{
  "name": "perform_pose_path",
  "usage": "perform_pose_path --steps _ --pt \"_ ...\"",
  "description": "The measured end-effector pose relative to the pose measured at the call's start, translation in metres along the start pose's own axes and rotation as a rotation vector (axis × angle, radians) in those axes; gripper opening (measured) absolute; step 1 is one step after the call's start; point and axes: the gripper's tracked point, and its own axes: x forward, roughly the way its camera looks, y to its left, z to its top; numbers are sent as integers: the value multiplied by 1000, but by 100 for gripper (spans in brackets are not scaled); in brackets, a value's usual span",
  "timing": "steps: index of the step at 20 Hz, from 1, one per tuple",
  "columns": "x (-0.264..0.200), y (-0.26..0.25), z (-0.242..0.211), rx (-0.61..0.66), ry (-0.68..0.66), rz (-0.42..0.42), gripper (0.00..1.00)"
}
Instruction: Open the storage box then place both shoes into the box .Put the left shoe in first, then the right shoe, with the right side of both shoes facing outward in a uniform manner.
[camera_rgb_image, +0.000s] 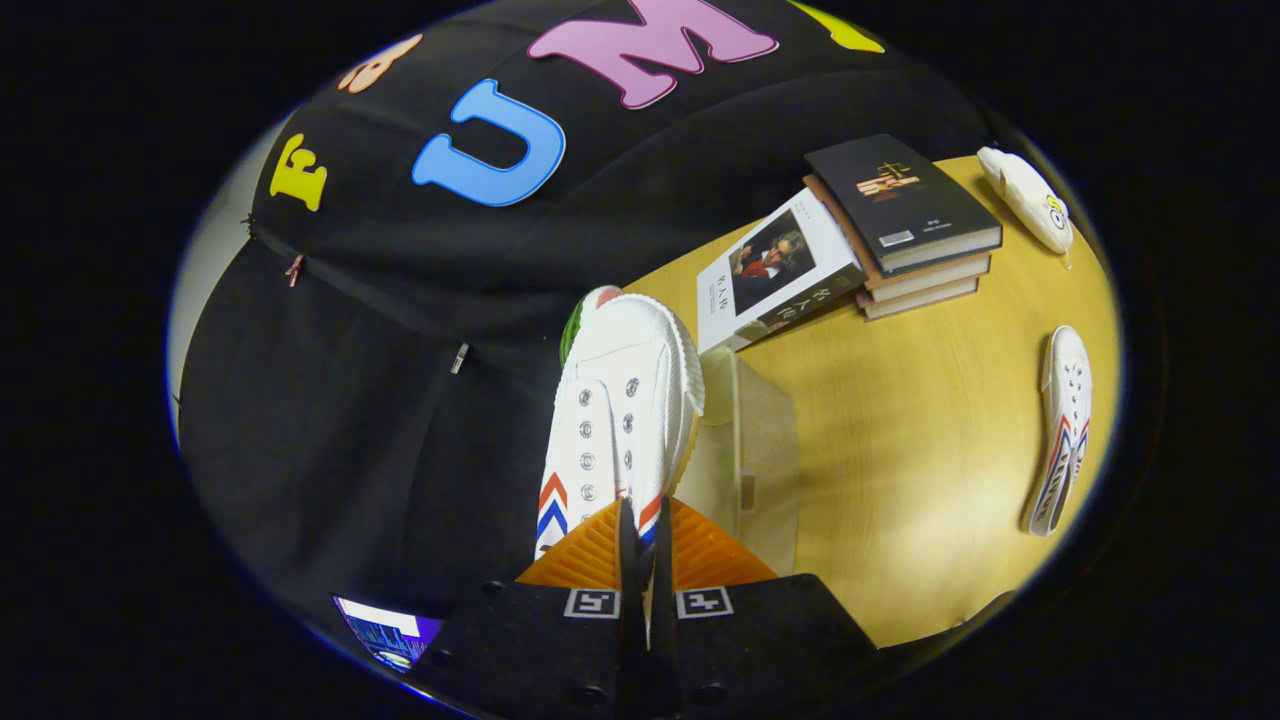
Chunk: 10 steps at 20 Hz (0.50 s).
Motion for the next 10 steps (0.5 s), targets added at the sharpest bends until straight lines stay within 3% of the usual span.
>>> perform_pose_path --steps 5,10 --pt "55 15 -33 -7 58 -40 6" --pt "98 -5 -56 18 104 -114 6"
